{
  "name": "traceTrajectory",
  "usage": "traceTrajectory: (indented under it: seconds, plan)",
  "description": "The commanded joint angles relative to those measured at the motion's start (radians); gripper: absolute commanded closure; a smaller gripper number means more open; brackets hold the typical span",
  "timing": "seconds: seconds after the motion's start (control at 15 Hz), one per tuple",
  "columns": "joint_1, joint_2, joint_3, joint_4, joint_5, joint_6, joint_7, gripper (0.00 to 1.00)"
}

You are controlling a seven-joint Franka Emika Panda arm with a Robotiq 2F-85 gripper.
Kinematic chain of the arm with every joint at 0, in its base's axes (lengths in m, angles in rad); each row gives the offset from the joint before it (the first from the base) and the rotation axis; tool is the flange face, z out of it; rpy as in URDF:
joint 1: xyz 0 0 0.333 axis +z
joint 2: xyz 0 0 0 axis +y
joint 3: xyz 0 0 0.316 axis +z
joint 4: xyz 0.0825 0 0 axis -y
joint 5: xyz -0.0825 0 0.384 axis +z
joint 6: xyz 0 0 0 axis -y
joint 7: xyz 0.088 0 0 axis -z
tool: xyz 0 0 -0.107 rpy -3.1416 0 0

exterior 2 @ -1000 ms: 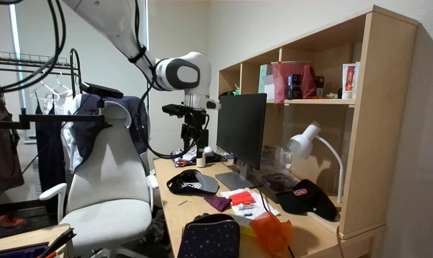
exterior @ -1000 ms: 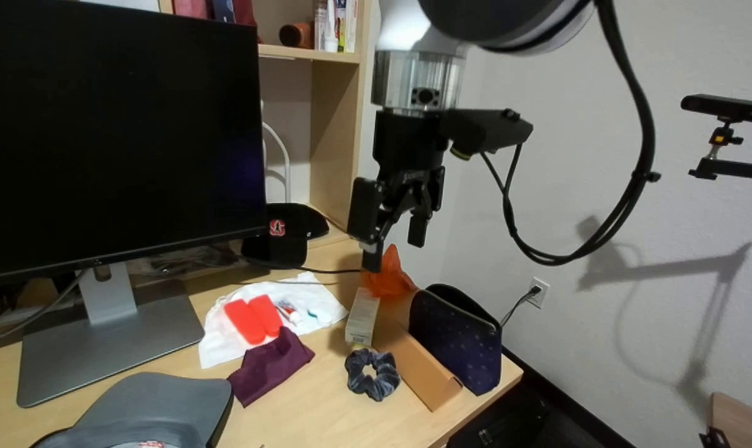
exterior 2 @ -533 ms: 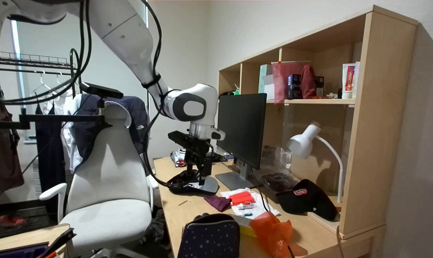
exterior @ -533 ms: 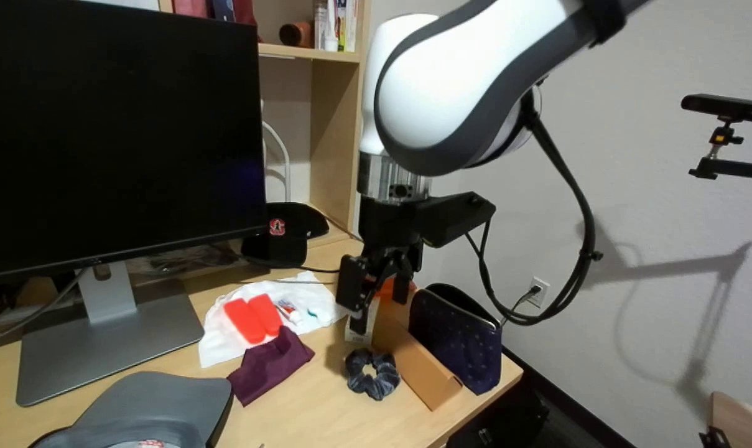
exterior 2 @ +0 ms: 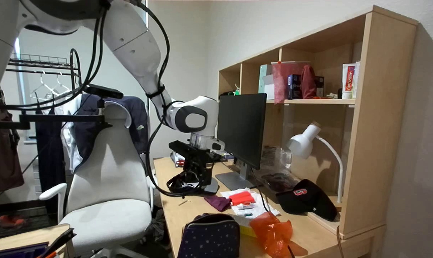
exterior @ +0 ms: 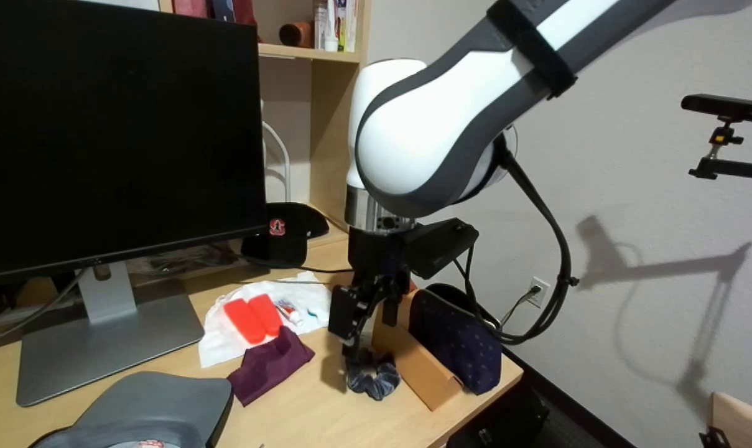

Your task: Pick up the ribbon and the clothe put them in the parse

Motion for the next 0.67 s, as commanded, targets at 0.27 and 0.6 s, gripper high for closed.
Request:
traceTrajectory:
  seconds: [0.27, 0.6]
  plan:
    - [-0.013, 0.043, 0.001, 0.022, 0.007, 0.024, -0.01, 0.0]
    - [-0.024, 0.151, 0.001, 0.052, 0.029, 0.135, 0.0, 0.0]
